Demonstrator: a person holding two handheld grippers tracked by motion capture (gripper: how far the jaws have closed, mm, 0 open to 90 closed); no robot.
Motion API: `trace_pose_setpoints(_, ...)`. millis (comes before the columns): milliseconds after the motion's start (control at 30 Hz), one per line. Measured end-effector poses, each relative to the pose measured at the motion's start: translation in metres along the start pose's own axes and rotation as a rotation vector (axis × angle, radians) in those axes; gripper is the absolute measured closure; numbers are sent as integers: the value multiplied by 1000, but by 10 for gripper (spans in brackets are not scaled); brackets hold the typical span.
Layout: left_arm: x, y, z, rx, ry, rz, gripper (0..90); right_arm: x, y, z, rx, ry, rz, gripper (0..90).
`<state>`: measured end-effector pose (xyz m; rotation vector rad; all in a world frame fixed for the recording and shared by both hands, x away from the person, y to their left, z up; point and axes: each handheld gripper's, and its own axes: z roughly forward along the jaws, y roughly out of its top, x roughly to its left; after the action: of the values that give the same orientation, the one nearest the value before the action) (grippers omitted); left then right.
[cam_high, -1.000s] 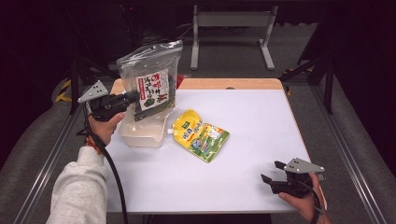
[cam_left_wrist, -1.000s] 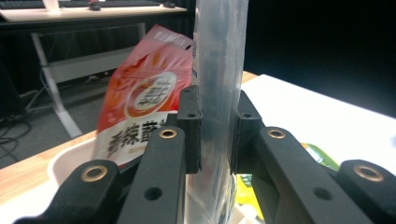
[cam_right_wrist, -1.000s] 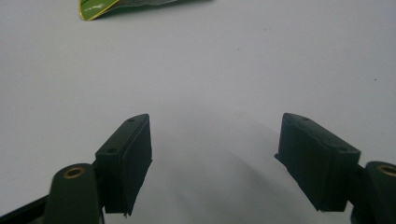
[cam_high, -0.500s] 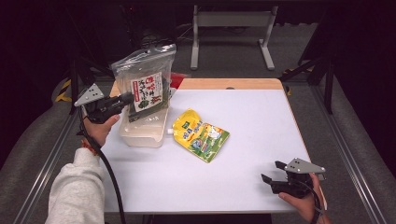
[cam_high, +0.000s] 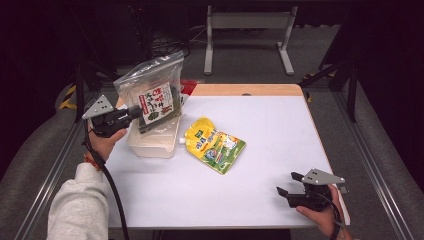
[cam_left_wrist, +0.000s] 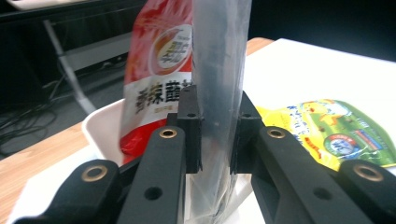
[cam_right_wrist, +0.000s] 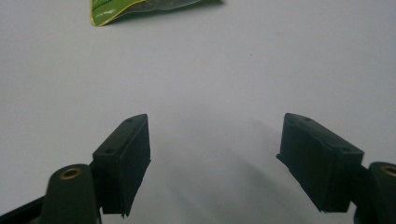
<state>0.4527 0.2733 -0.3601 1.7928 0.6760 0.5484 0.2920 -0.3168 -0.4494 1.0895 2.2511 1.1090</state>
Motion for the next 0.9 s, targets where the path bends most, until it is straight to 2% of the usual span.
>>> trace_pose_setpoints(33,1,2,-4,12,7,14,787,0,0,0,0,2,0,250)
trace_pose_setpoints(200,3,4,-5,41,0,21,787,-2,-1,1,7,0,5,250)
trace_pose_setpoints(333,3,1,3,64,6,18,787,0,0,1,5,0,2,249)
trace_pose_setpoints(433,1,-1,7,61,2,16,787,1,0,2,6,1,0,249)
trace_pose_setpoints(533,-4,0,11,74,3,37,788,1,0,3,11,5,-4,246)
trace_pose_setpoints(667,-6,-5,14,51,-9,10,789,1,1,3,13,4,-8,245)
trace_pose_setpoints(800,-7,-7,15,41,4,7,788,1,1,1,8,-3,-11,244)
trace_pose_setpoints(900,-4,-9,17,23,-3,-12,788,2,1,2,13,-2,-14,244)
